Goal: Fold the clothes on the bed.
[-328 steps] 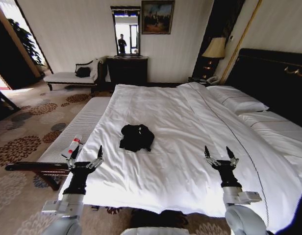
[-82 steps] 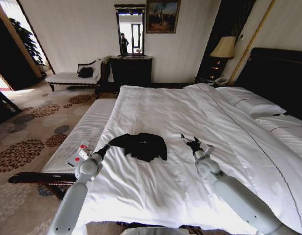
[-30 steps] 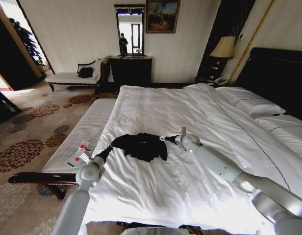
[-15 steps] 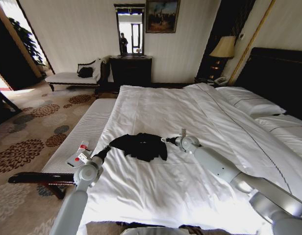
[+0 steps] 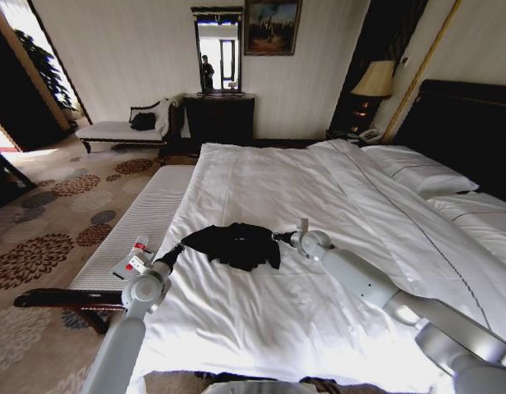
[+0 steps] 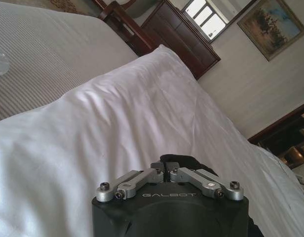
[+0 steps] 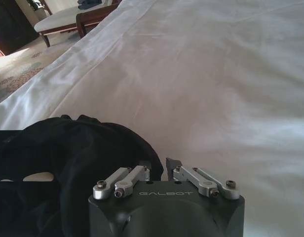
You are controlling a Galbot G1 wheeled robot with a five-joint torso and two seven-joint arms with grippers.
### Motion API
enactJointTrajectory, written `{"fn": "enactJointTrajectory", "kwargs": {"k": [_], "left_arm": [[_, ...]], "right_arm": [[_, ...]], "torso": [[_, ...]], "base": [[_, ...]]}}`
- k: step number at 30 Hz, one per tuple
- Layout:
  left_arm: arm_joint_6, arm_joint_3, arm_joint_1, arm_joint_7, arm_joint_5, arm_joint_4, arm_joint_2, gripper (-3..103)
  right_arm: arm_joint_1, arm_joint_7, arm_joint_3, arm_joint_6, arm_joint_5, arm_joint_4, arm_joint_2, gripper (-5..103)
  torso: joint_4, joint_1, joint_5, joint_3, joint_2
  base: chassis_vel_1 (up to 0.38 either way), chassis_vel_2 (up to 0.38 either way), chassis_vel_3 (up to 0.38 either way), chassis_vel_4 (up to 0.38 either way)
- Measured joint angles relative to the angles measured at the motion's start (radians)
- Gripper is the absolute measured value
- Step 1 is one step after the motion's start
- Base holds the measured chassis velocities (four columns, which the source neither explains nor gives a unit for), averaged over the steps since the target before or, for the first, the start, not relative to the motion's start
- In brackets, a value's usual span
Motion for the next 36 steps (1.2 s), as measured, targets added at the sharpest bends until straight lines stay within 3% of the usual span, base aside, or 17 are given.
{"fn": "enactJointTrajectory", "kwargs": {"k": [2, 5, 14, 17, 18, 19, 20, 22, 28, 36], "left_arm": [[0.0, 0.0, -0.001, 0.0, 0.0, 0.0, 0.0, 1], [0.0, 0.001, -0.005, 0.0, 0.0, 0.001, 0.003, 1], [-0.001, 0.002, -0.008, 0.001, -0.001, 0.001, 0.009, 1], [-0.003, 0.003, -0.014, 0.001, -0.002, -0.009, 0.024, 1], [-0.009, 0.004, -0.017, 0.002, 0.0, -0.02, 0.041, 1], [-0.009, 0.004, -0.017, 0.002, 0.0, -0.02, 0.041, 1], [-0.015, 0.006, -0.018, 0.004, 0.008, -0.03, 0.056, 1], [-0.021, 0.006, -0.019, 0.012, 0.032, -0.053, 0.081, 1], [-0.033, -0.02, -0.039, 0.026, 0.038, -0.105, 0.137, 1], [-0.047, -0.035, -0.17, 0.048, -0.004, -0.183, 0.276, 1]], "right_arm": [[-0.002, -0.002, 0.001, 0.005, 0.0, 0.002, 0.0, 16], [-0.006, -0.018, 0.005, 0.035, -0.001, 0.016, -0.001, 2], [-0.02, -0.071, 0.039, 0.106, 0.009, 0.063, -0.014, 1], [-0.043, -0.076, 0.077, 0.155, -0.057, 0.092, -0.026, 1], [-0.062, -0.099, 0.102, 0.2, -0.154, 0.096, -0.041, 1], [-0.062, -0.099, 0.102, 0.2, -0.154, 0.096, -0.041, 1], [-0.081, -0.12, 0.127, 0.231, -0.21, 0.105, -0.055, 1], [-0.119, -0.109, 0.19, 0.244, -0.225, 0.15, -0.079, 1], [-0.21, -0.031, 0.384, 0.264, -0.194, 0.299, -0.135, 1], [-0.292, -0.015, 0.578, 0.396, -0.082, 0.558, -0.291, 1]], "torso": [[0.0, 0.0, 0.0, 0.0, 0.0], [0.0, 0.0, 0.0, 0.0, 0.0], [0.0001, 0.0, 0.0, 0.0, 0.0], [0.0002, 0.0, -0.0002, 0.0, 0.0], [0.0002, 0.0, -0.0001, 0.0, 0.0], [0.0002, 0.0, -0.0001, 0.0, 0.0], [0.0, 0.0, -0.0002, 0.0, 0.0], [-0.0004, 0.0, 0.0003, 0.0, 0.0], [0.0003, 0.0, 0.0001, 0.0, 0.0], [0.0002, 0.0, 0.0, 0.0, 0.0]], "base": [[0.0, 0.0, 0.0, 0.0], [0.0, 0.0, 0.0, 0.0], [0.0, 0.0, 0.0, 0.0], [0.0, 0.0, 0.0, 0.0], [0.0, 0.0, 0.0, 0.0], [0.0, 0.0, 0.0, 0.0], [0.0, 0.0, 0.0, 0.0], [0.0, 0.0, 0.0, 0.0], [0.0, 0.0, 0.0, 0.0], [0.0, 0.0, 0.0, 0.0]]}}
